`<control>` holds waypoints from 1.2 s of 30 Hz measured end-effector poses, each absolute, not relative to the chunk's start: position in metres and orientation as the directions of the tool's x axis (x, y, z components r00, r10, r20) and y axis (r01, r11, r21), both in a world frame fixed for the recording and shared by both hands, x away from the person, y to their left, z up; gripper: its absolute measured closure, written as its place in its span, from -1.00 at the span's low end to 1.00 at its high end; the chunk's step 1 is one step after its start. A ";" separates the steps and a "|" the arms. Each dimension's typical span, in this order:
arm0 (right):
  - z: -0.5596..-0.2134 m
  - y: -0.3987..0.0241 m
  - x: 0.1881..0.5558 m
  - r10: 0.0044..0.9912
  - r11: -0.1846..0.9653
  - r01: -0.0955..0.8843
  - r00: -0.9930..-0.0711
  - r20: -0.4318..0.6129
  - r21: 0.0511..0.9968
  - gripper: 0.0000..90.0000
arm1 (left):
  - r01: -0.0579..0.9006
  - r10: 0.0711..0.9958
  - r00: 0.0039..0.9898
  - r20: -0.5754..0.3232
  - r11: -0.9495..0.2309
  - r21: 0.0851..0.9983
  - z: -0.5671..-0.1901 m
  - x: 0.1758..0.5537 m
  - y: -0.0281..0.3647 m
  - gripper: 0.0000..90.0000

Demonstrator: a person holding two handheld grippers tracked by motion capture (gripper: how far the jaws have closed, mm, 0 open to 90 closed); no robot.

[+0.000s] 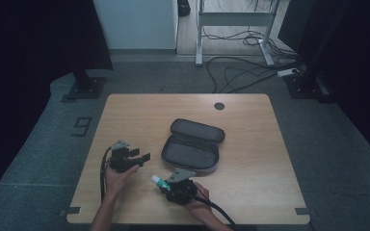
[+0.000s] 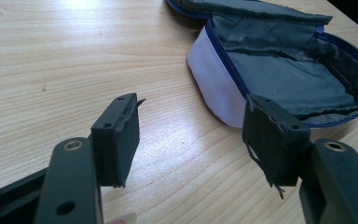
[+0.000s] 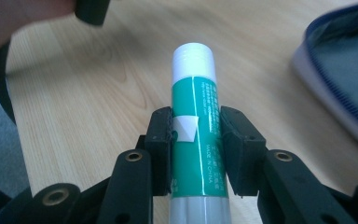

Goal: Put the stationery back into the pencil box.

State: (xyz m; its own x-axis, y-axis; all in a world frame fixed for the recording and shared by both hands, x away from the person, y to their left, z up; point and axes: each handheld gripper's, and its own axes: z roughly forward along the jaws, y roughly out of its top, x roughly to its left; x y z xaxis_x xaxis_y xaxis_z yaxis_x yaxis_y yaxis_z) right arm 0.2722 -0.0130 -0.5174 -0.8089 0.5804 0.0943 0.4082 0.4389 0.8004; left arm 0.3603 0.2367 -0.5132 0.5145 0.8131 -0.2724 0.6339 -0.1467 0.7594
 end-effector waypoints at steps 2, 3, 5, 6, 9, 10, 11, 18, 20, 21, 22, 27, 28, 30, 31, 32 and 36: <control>-0.512 -0.017 0.273 0.582 0.426 0.404 -0.808 0.097 0.810 0.44 | 0.633 0.812 0.517 -0.269 -0.151 0.760 -0.513 0.360 0.236 -0.18; -0.510 -0.019 0.273 0.584 0.420 0.401 -0.806 0.096 0.814 0.44 | 0.632 0.813 0.517 -0.268 -0.152 0.760 -0.513 0.360 0.236 -0.18; -0.506 -0.022 0.274 0.591 0.406 0.399 -0.801 0.097 0.822 0.44 | 0.634 0.813 0.517 -0.269 -0.152 0.758 -0.513 0.360 0.236 -0.18; -0.504 -0.025 0.275 0.594 0.400 0.399 -0.799 0.098 0.825 0.44 | 0.633 0.813 0.517 -0.267 -0.154 0.759 -0.513 0.360 0.236 -0.18; -0.499 -0.031 0.277 0.605 0.382 0.397 -0.790 0.099 0.834 0.44 | 0.632 0.813 0.518 -0.267 -0.153 0.760 -0.513 0.360 0.236 -0.18; -0.498 -0.033 0.278 0.611 0.375 0.400 -0.785 0.101 0.836 0.44 | 0.632 0.813 0.518 -0.266 -0.153 0.760 -0.513 0.360 0.236 -0.18; -0.496 -0.035 0.279 0.616 0.368 0.401 -0.781 0.103 0.839 0.44 | 0.632 0.813 0.517 -0.267 -0.153 0.760 -0.513 0.360 0.236 -0.18; -0.489 -0.050 0.287 0.644 0.340 0.398 -0.759 0.098 0.852 0.44 | 0.634 0.812 0.518 -0.267 -0.155 0.757 -0.513 0.360 0.235 -0.17; -0.489 -0.053 0.289 0.650 0.338 0.398 -0.754 0.094 0.853 0.44 | 0.634 0.810 0.522 -0.267 -0.159 0.756 -0.514 0.360 0.234 -0.18; -0.489 -0.054 0.290 0.653 0.336 0.400 -0.752 0.095 0.853 0.44 | 0.634 0.809 0.524 -0.265 -0.163 0.756 -0.514 0.360 0.233 -0.17; -0.489 -0.054 0.290 0.655 0.335 0.401 -0.750 0.096 0.853 0.44 | 0.635 0.809 0.524 -0.264 -0.164 0.755 -0.514 0.360 0.233 -0.18; -0.490 -0.057 0.294 0.667 0.338 0.401 -0.740 0.084 0.851 0.44 | 0.632 0.807 0.531 -0.260 -0.172 0.755 -0.514 0.360 0.231 -0.18; -0.490 -0.058 0.296 0.670 0.335 0.403 -0.738 0.085 0.852 0.44 | 0.632 0.807 0.531 -0.261 -0.172 0.755 -0.514 0.360 0.231 -0.17; -0.490 -0.061 0.298 0.676 0.330 0.407 -0.732 0.088 0.852 0.44 | 0.633 0.807 0.528 -0.263 -0.168 0.756 -0.514 0.360 0.231 -0.17; -0.490 -0.062 0.300 0.679 0.327 0.408 -0.729 0.088 0.852 0.44 | 0.634 0.807 0.528 -0.264 -0.168 0.755 -0.514 0.360 0.231 -0.17; -0.490 -0.064 0.301 0.683 0.325 0.411 -0.725 0.088 0.852 0.44 | 0.635 0.808 0.527 -0.264 -0.167 0.754 -0.515 0.360 0.231 -0.17; -0.489 -0.068 0.310 0.693 0.315 0.417 -0.715 0.094 0.852 0.44 | 0.640 0.806 0.526 -0.271 -0.165 0.751 -0.514 0.359 0.231 -0.17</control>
State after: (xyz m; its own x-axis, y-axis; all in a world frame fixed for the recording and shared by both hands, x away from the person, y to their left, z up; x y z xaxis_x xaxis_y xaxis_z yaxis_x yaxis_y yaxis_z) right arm 0.3098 -0.0678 -0.4891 -0.7151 0.6927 0.0939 0.4174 0.3153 0.8523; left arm 0.3591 0.2311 -0.5142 0.5257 0.8064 -0.2709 0.6399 -0.1650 0.7506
